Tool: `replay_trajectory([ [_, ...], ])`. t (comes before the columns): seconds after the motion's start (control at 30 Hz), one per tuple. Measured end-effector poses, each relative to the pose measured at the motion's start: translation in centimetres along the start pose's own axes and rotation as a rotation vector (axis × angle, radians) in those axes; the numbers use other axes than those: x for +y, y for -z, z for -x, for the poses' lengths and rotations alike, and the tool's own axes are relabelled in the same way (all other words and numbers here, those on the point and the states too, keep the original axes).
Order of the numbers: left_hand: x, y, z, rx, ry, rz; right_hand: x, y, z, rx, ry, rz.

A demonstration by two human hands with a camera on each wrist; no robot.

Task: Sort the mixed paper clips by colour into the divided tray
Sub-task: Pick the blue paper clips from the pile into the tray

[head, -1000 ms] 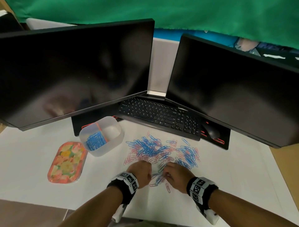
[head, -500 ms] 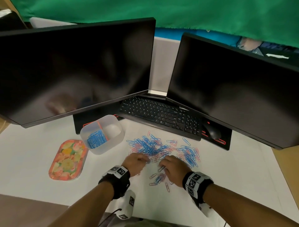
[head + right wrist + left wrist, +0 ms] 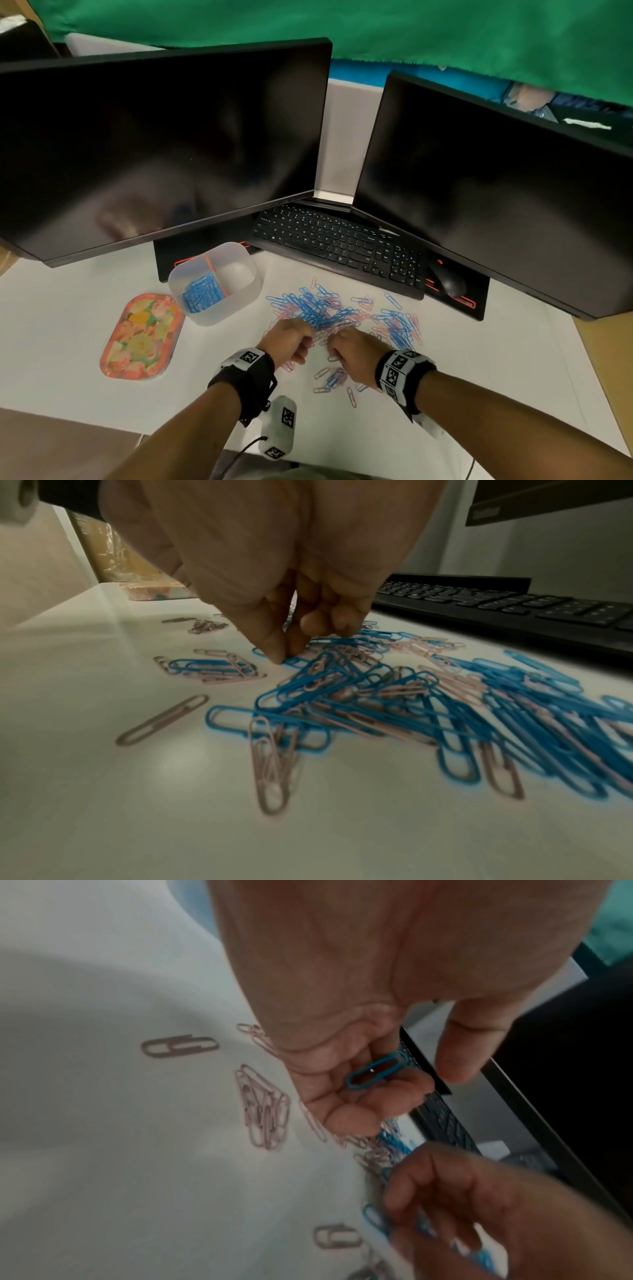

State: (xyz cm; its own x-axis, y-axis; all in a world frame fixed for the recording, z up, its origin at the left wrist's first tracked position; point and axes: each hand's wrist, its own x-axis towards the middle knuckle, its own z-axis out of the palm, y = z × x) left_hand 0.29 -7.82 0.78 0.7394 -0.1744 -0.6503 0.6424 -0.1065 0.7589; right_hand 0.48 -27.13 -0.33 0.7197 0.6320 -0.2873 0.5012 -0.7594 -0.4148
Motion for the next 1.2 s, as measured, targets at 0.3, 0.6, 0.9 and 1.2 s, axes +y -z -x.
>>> replay_trajectory([
  [0.3,-2.4,-3.3,1.0,-0.081,-0.243,-1.130,0.5,0.2,0.9,0.048,-0.126,-0.172],
  [0.6,-2.3,-2.7,0.1,-0.081,-0.285,-1.096,3.1,0.4,3.9,0.259,-0.453,-0.594],
  [0.9,-2.0,-0.9,-0.6,-0.016,-0.326,-0.773,3.8,1.2,5.5,0.223,-0.601,-1.184],
  [1.2,-0.2,-0.8,-1.0,-0.092,0.009,0.057,2.0,0.7,4.9,0.116,-0.620,-0.525],
])
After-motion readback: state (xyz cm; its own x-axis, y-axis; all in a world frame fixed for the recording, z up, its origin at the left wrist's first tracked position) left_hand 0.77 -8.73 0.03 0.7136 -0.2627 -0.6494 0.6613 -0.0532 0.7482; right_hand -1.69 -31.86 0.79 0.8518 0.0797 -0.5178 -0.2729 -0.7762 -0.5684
